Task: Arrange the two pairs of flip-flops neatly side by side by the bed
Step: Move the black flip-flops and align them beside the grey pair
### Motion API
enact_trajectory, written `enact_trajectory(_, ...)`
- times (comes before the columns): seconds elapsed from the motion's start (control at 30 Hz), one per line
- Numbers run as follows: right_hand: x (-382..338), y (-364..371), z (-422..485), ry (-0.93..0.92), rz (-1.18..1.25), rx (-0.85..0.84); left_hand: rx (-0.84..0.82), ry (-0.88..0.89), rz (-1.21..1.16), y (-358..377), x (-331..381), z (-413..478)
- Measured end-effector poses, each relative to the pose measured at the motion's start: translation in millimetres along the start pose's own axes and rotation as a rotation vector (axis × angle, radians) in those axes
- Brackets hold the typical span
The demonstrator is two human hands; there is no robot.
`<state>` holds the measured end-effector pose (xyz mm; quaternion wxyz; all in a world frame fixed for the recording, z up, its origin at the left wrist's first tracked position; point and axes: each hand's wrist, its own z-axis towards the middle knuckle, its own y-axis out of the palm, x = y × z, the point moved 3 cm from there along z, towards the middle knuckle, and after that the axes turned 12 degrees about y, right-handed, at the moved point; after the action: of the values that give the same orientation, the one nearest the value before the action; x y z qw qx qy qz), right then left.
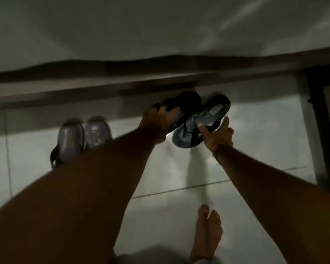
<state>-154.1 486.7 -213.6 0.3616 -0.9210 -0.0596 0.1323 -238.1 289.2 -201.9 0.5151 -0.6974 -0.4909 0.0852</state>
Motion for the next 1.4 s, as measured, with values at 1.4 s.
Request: enact_trajectory(1.4, 25, 6, 10, -0.493, -0.776, -0.117, 0.054, -0.4, -0.466, 90, 33, -53)
